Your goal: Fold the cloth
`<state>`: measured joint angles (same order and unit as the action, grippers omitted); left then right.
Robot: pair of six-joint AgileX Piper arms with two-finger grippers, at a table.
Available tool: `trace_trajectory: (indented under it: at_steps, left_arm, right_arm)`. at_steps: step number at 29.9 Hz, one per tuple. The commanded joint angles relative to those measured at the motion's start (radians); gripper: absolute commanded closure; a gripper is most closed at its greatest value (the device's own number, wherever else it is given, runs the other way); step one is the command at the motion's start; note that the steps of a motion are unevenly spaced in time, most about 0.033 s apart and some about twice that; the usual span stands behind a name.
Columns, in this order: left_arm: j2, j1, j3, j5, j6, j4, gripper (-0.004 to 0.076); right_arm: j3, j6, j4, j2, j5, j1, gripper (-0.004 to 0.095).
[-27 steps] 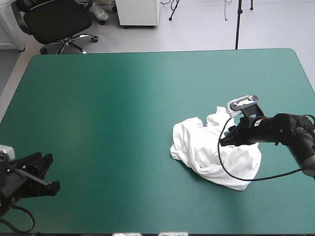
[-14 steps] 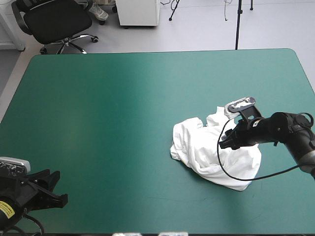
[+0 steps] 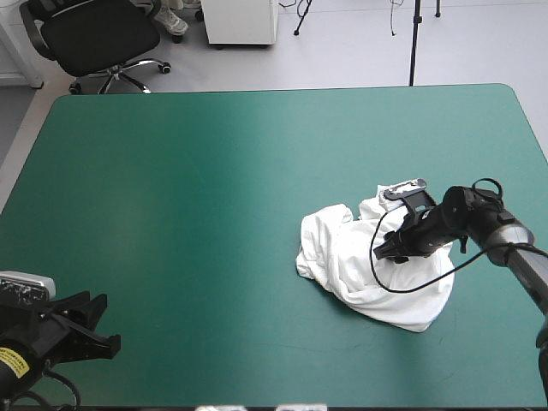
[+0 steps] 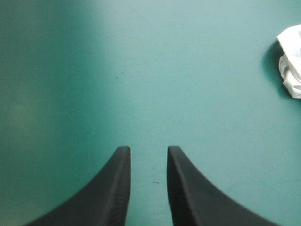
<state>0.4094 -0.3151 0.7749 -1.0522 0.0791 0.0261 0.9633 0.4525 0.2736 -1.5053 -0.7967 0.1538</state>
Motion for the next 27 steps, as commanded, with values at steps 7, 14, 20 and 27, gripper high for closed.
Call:
trace_trajectory:
  at_steps: [7, 14, 20, 27]
  left_arm:
    - [0.01, -0.005, 0.022, 0.075, 0.009, -0.016, 0.0517]
    - [0.01, -0.005, 0.022, 0.082, 0.009, -0.034, 0.0517]
    - [0.01, -0.005, 0.024, 0.093, 0.009, -0.038, 0.0517]
    - [0.01, -0.005, 0.026, 0.097, 0.009, -0.038, 0.0517]
  right_arm:
    - [0.029, 0.021, 0.056, -0.117, -0.006, -0.002, 0.0705]
    - [0.069, 0.089, 0.145, -0.122, -0.037, 0.0, 0.0914]
    - [0.179, 0.084, 0.151, -0.13, -0.097, 0.108, 0.0915]
    - [0.341, 0.017, 0.151, -0.241, -0.115, 0.339, 0.0914]
